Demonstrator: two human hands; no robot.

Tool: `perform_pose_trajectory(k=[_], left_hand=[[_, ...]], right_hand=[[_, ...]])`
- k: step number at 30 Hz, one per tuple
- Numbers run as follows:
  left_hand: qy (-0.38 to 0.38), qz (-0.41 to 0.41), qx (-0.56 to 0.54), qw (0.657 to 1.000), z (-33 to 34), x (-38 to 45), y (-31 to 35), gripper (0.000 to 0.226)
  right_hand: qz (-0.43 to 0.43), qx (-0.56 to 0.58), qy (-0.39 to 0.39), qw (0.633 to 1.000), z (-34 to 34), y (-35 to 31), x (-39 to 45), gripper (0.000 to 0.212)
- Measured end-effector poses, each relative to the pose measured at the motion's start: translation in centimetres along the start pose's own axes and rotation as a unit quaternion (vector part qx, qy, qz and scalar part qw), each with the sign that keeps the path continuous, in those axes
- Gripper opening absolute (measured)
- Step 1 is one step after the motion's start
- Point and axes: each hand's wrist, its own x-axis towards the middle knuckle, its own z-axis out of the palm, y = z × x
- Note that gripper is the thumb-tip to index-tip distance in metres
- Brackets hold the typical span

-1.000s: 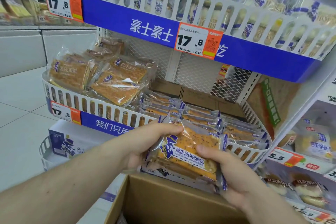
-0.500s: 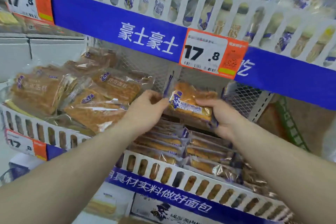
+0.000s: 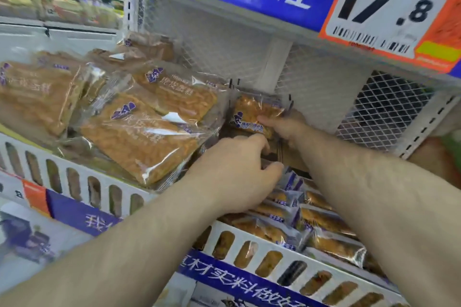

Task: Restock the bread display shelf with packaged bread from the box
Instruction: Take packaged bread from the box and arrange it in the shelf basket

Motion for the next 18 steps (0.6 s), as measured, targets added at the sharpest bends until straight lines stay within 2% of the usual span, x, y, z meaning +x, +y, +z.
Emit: perform_pose_trajectory(k=[2, 3, 5, 9, 11, 14, 18], left_hand=[[0.005, -0.001, -0.008, 1.0, -0.1, 0.0, -0.1, 0.038], [0.008, 0.0, -0.011, 1.0, -0.1, 0.0, -0.2, 0.036], [0.012, 0.004, -0.016, 1.0, 0.0, 0.0, -0.2, 0.033], [0.016, 0.007, -0.028, 0.999, 0.2, -0.1, -0.2, 0.026], [0.017, 0.008, -0.028, 0.999, 0.3, 0.0, -0.3, 0.026], [0.015, 0.005, -0.03, 0.999, 0.4, 0.2, -0.3, 0.026], [0.02, -0.008, -0.043, 0.999, 0.3, 0.4, -0.1, 0.025]], right_hand=[[0.031, -0.09, 0.035, 0.995, 0.0, 0.0, 0.3, 0.057], [0.039, -0.113, 0.046, 0.992, 0.1, -0.1, 0.3, 0.061], [0.031, -0.114, 0.048, 0.992, 0.6, -0.5, 0.3, 0.054], [0.019, -0.046, 0.003, 0.999, 1.2, 0.3, 0.3, 0.015], [0.024, -0.044, -0.018, 0.999, 1.1, 0.4, 0.5, 0.013], [0.042, -0.051, -0.002, 0.998, 0.5, 0.2, 0.7, 0.022], [0.074, -0.06, -0.012, 0.995, -0.2, 0.2, -0.6, 0.022]])
